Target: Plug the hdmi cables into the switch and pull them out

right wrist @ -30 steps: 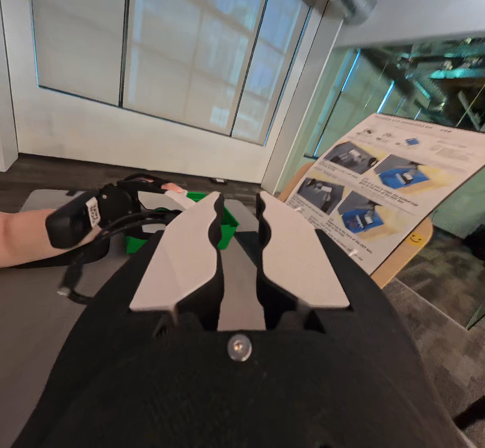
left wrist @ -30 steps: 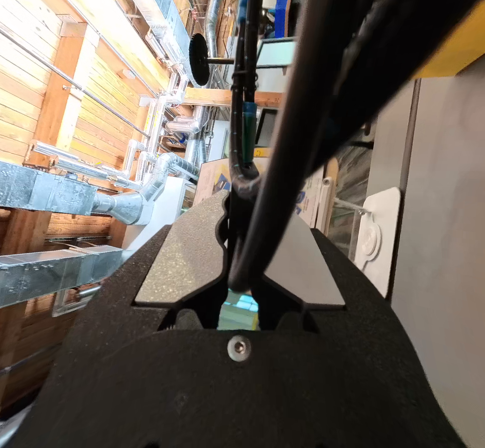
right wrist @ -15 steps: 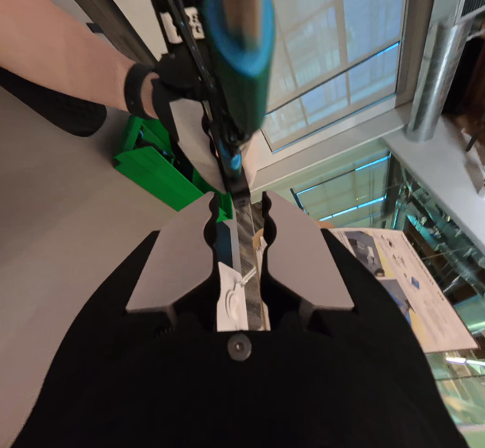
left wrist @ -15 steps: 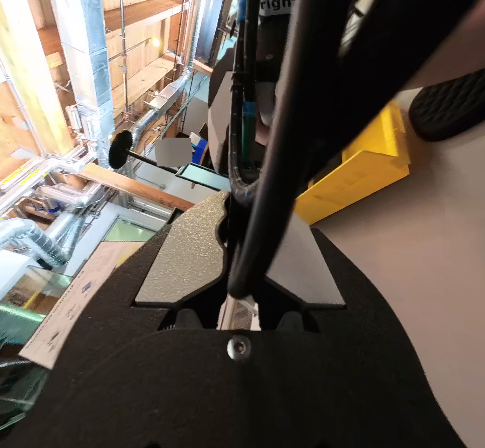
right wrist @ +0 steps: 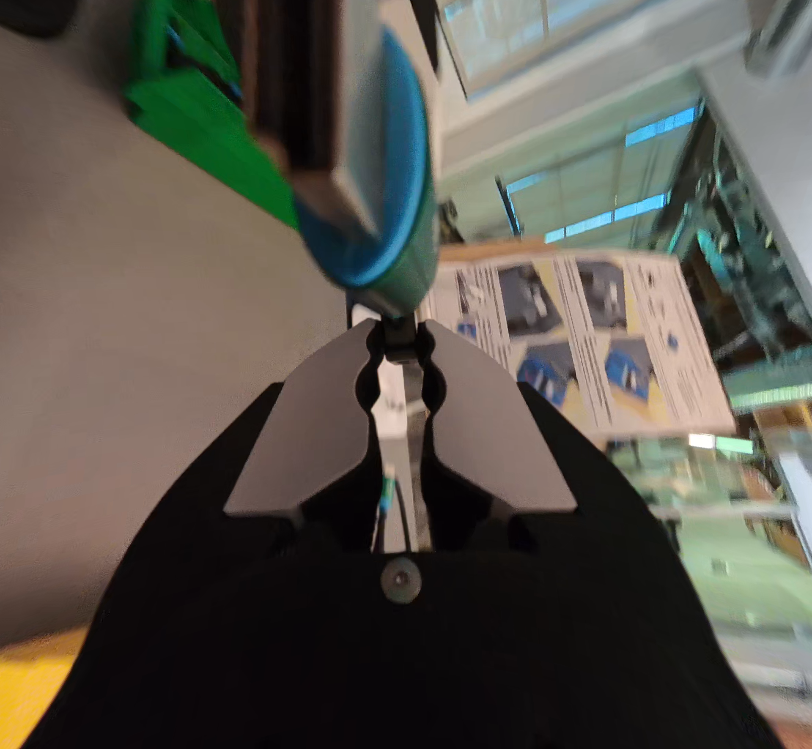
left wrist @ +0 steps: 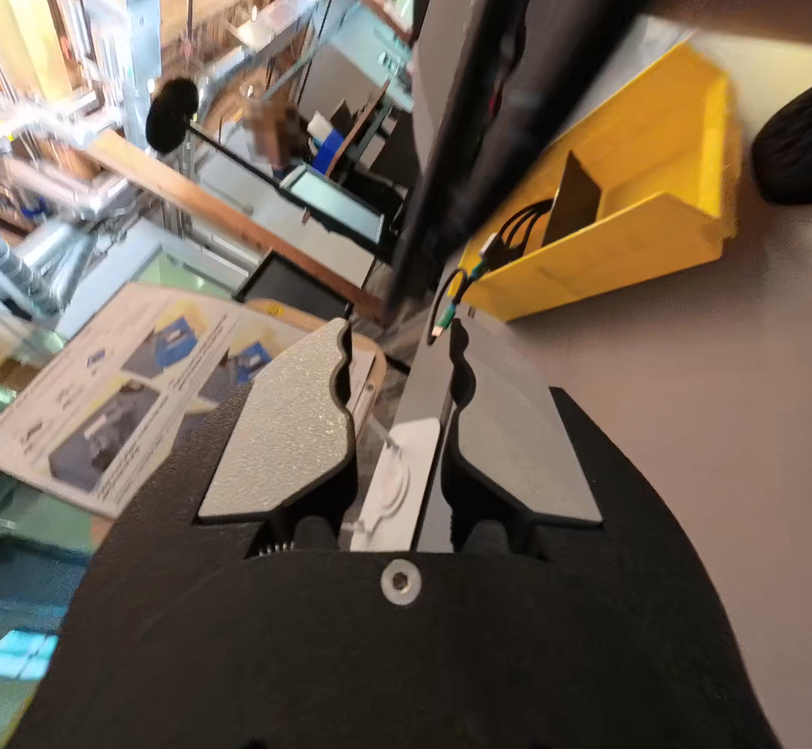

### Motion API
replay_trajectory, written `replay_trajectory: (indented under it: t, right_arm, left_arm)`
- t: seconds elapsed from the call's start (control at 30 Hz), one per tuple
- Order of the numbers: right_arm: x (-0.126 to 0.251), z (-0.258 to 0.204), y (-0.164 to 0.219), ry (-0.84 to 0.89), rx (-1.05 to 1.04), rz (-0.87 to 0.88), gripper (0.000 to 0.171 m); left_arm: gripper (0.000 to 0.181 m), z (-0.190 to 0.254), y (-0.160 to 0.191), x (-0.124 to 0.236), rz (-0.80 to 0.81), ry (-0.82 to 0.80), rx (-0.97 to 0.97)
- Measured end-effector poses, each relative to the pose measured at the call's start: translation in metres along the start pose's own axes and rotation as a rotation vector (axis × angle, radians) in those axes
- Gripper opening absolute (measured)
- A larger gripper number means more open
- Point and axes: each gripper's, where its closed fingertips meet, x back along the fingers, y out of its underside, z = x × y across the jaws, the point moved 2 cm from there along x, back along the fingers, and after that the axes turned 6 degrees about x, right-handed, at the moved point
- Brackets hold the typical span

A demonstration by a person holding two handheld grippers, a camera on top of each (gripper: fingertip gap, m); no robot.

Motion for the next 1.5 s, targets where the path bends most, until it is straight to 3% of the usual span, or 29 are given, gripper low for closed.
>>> replay_trajectory:
  t: [0.13, 0.27, 0.53, 0.67, 0.73, 0.9, 1.0, 1.1, 1.2, 1.3, 1.5]
  right_arm:
    - [0.052, 0.028, 0.101, 0.089, -0.215, -0.394, 0.014]
    - [0.098, 0.016, 0.202, 0.105, -0.390, -0.811, 0.014]
    - [0.115, -0.042, 0.299, 0.012, -0.780, -1.188, 0.014]
    - [0.117, -0.080, 0.319, -0.130, -0.845, -1.396, 0.014]
    - [0.111, -0.098, 0.322, -0.220, -0.861, -1.412, 0.016]
    - [0.094, -0.102, 0.311, -0.259, -1.052, -1.211, 0.019]
    - [0.110, -0.077, 0.298, -0.164, -1.051, -1.125, 0.025]
    - [0.139, -0.041, 0.278, 0.010, -1.063, -1.044, 0.034]
    - [0.171, -0.041, 0.273, 0.092, -1.157, -1.077, 0.048]
    - [0.193, -0.071, 0.288, 0.010, -1.242, -1.224, 0.050]
    - [0.185, -0.121, 0.300, -0.206, -1.547, -1.252, 0.049]
  left_arm:
    - [0.040, -0.027, 0.027, 0.012, -0.129, -0.081, 0.026]
    - [0.037, -0.039, 0.041, 0.018, -0.209, -0.128, 0.019]
    - [0.036, -0.042, 0.051, 0.016, -0.286, -0.147, -0.005]
    - [0.036, -0.044, 0.052, 0.017, -0.315, -0.164, -0.017]
    - [0.036, -0.046, 0.053, 0.019, -0.331, -0.164, -0.005]
    - [0.036, -0.059, 0.056, 0.031, -0.379, -0.211, 0.014]
    - [0.036, -0.076, 0.065, 0.051, -0.460, -0.276, 0.047]
    - [0.035, -0.097, 0.092, 0.092, -0.668, -0.355, 0.168]
    - [0.036, -0.108, 0.129, 0.147, -0.906, -0.435, 0.349]
    - [0.038, -0.125, 0.159, 0.202, -1.027, -0.623, 0.473]
    - [0.045, -0.109, 0.216, 0.287, -1.282, -0.781, 0.835]
